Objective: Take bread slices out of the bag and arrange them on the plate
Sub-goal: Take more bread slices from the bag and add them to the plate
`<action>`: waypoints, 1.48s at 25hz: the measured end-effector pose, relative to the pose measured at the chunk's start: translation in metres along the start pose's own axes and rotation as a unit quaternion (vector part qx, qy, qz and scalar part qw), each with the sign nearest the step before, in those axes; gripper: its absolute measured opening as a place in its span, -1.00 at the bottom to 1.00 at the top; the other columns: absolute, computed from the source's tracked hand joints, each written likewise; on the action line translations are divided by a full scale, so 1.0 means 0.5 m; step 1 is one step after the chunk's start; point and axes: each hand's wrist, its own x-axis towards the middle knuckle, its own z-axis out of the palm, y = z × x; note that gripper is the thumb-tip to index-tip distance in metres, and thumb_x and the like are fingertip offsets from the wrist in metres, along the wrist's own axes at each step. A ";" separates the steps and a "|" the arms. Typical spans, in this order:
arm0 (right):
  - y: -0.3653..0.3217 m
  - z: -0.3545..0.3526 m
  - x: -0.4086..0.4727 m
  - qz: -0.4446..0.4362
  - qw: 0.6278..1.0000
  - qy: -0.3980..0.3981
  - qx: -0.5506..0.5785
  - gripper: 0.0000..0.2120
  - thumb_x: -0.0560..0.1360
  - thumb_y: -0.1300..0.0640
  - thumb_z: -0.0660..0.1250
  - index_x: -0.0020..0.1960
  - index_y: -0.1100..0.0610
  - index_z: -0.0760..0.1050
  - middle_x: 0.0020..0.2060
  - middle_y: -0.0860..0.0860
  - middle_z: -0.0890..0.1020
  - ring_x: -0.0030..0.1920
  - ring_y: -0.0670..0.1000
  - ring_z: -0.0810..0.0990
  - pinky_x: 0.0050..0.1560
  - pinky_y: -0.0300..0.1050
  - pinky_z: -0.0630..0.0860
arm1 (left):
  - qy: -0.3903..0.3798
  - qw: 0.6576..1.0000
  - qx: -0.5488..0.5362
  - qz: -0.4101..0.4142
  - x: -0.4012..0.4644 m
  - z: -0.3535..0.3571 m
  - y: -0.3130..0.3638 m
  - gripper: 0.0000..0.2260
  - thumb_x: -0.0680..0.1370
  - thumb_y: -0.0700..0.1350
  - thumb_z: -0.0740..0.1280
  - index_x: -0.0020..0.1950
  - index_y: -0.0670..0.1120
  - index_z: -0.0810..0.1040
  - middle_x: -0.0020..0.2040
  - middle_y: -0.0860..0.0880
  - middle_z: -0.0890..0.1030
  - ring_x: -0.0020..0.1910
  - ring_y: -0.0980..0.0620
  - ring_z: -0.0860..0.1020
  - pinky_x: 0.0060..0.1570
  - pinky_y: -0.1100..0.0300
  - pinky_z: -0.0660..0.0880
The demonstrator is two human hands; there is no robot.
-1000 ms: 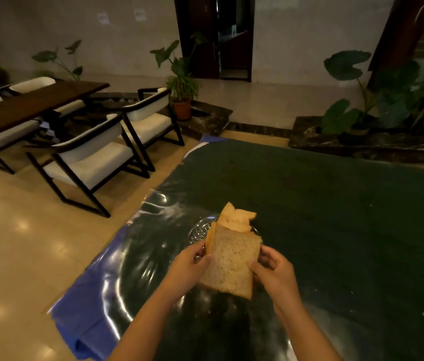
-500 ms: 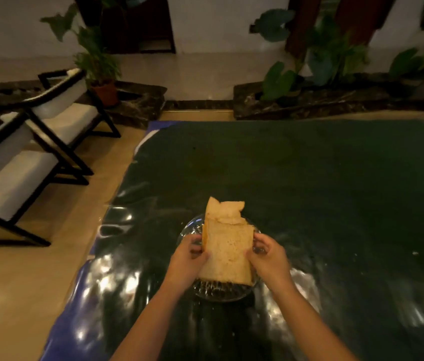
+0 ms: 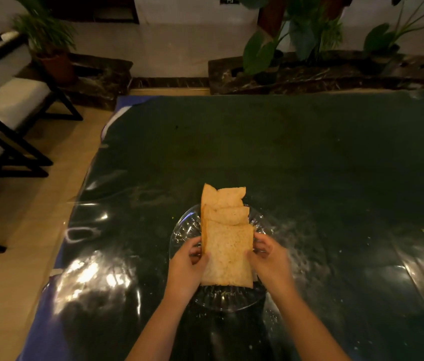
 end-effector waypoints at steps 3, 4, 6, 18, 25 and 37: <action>0.009 0.008 0.007 0.006 1.000 0.005 -0.016 -0.66 0.41 0.27 0.34 0.12 -0.03 0.51 -0.21 -0.25 0.55 -0.16 -0.19 0.56 -0.18 -0.18 0.53 | 0.000 1.000 0.019 0.007 -0.004 0.008 -0.009 -0.65 0.46 -0.18 0.37 0.24 -0.02 0.47 -0.04 0.09 0.57 -0.10 0.19 0.54 -0.19 0.32 0.48; 0.012 0.012 0.008 0.005 1.000 0.007 -0.028 -0.65 0.41 0.27 0.34 0.14 -0.01 0.50 -0.19 -0.24 0.56 -0.18 -0.22 0.55 -0.19 -0.20 0.52 | 0.002 1.000 0.028 0.011 -0.007 0.010 -0.011 -0.64 0.46 -0.18 0.37 0.25 -0.02 0.47 -0.03 0.07 0.56 -0.10 0.18 0.54 -0.17 0.31 0.48; 0.015 0.018 0.011 0.002 0.999 0.009 -0.049 -0.64 0.41 0.28 0.34 0.17 0.04 0.50 -0.12 -0.12 0.60 -0.16 -0.16 0.55 -0.13 -0.17 0.53 | 0.008 0.999 0.043 0.022 -0.010 0.012 -0.016 -0.63 0.46 -0.18 0.37 0.26 -0.02 0.47 -0.01 0.03 0.56 -0.09 0.14 0.55 -0.12 0.25 0.51; 0.006 0.024 0.001 -0.051 0.991 0.038 -0.118 -0.67 0.41 0.25 0.32 0.16 0.08 0.52 -0.10 0.03 0.63 -0.14 0.01 0.58 -0.09 0.01 0.56 | 0.080 0.992 0.084 0.054 -0.015 0.023 0.002 -0.68 0.42 -0.26 0.39 0.15 -0.07 0.56 -0.14 0.00 0.56 -0.25 0.14 0.52 -0.27 0.41 0.39; 0.005 -0.005 -0.036 -0.033 0.997 0.041 -0.059 -0.64 0.38 0.25 0.38 0.11 -0.05 0.50 -0.26 -0.17 0.56 -0.25 -0.20 0.54 -0.29 -0.30 0.41 | 0.078 0.991 0.074 0.079 -0.066 0.007 0.012 -0.65 0.40 -0.24 0.42 0.15 0.01 0.55 -0.17 0.06 0.58 -0.23 0.21 0.55 -0.25 0.58 0.40; 0.064 0.003 -0.055 -0.012 0.994 0.026 -0.102 -0.68 0.40 0.20 0.36 0.13 -0.01 0.55 -0.17 -0.10 0.59 -0.22 -0.14 0.55 -0.29 -0.31 0.40 | 0.092 0.991 0.092 0.019 -0.099 0.019 -0.040 -0.69 0.41 -0.20 0.42 0.15 -0.09 0.56 -0.10 0.04 0.61 -0.18 0.14 0.58 -0.17 0.35 0.46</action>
